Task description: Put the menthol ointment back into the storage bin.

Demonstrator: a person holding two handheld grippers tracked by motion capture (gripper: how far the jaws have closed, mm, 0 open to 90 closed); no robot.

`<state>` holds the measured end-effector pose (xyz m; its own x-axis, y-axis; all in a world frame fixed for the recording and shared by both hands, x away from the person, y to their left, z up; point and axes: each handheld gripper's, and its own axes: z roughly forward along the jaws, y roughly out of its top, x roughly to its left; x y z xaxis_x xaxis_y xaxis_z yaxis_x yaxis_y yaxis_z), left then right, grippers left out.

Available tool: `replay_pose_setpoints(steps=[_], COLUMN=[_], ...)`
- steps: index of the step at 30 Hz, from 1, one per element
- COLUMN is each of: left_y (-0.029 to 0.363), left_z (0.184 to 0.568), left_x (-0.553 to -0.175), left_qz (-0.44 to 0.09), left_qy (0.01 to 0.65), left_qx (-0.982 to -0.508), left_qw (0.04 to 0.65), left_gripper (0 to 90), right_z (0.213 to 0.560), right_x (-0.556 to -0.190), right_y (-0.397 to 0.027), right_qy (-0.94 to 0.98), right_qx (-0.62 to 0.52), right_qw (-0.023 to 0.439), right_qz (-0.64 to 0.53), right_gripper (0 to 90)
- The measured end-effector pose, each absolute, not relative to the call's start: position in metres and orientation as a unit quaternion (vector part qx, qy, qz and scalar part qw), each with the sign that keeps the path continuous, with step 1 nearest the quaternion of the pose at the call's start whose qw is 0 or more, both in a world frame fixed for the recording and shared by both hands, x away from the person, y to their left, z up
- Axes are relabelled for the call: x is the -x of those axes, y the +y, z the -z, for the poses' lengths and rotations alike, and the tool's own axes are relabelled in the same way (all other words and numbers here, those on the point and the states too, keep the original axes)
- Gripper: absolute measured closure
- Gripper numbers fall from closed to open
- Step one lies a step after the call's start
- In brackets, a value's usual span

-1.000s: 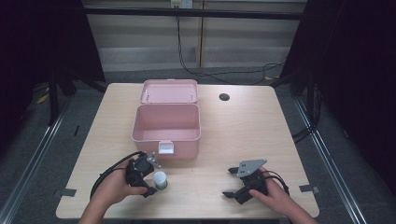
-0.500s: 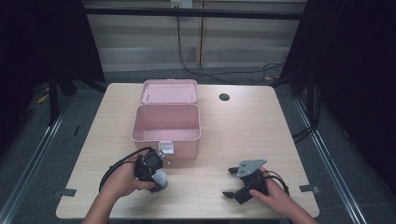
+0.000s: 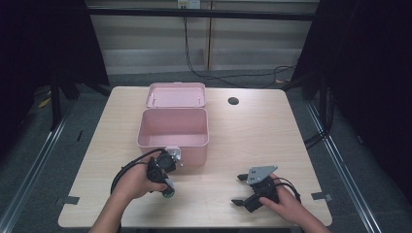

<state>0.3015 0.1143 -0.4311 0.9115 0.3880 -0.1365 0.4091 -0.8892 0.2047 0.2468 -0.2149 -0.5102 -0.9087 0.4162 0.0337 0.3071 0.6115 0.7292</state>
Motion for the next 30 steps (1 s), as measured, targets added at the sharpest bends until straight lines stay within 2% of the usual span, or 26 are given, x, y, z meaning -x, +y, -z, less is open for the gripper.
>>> replay_pose_setpoints(steps=[9, 30], left_y=[0.112, 0.115], left_z=[0.423, 0.368], left_x=[-0.302, -0.310], left_qz=[0.063, 0.082], left_qy=[0.236, 0.267], left_qx=[-0.964, -0.955], left_qw=[0.105, 0.104], left_gripper=[50.3, 50.4], right_z=[0.510, 0.510], right_x=[-0.247, -0.247], right_y=[-0.215, -0.215], right_qy=[0.895, 0.895], right_qx=[-0.201, -0.199], right_qw=[0.069, 0.071], right_qz=[-0.392, -0.392], right_gripper=[12.3, 12.3])
